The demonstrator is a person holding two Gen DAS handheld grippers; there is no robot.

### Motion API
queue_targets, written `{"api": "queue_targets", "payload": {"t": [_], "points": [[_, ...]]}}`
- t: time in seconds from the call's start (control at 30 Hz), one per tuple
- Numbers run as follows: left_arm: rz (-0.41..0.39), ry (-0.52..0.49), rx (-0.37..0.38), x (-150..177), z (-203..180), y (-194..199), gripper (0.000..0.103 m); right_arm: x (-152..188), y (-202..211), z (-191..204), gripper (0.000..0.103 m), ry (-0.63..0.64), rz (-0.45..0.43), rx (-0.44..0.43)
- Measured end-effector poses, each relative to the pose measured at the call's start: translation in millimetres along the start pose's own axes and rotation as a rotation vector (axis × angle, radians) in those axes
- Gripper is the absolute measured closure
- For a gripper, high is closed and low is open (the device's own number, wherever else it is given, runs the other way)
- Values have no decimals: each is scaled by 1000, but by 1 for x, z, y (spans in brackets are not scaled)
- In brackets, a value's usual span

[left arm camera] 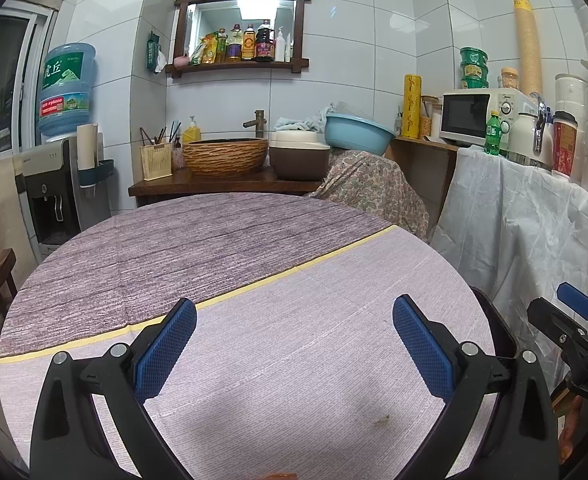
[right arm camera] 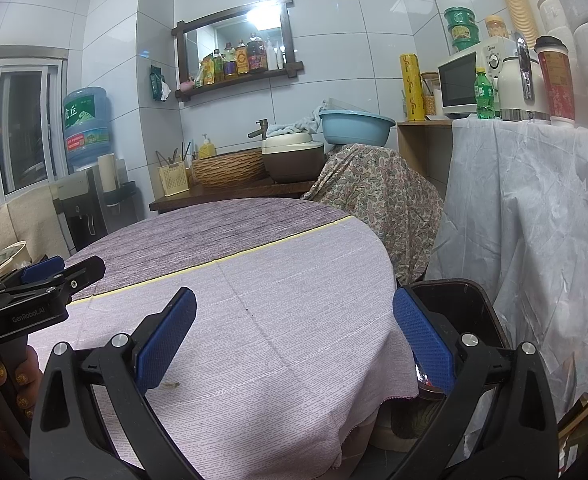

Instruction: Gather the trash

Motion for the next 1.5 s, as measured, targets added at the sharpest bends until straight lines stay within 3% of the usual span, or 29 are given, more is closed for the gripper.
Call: {"api": "queue_targets", "payload": {"t": [1.5], "points": [[4, 4, -12, -1, -1, -1, 5, 1, -1, 2, 6, 1, 1, 0]]}}
Point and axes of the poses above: each gripper's, at about its wrist camera, not at the fingertips, and y roughly against the way its jaws point, z to its left, x to its underside, the point moved 1 cm from there along -y, roughly the way its jaws point, and after that the axes turned 13 degrees about -x, right-handed, at the moved point
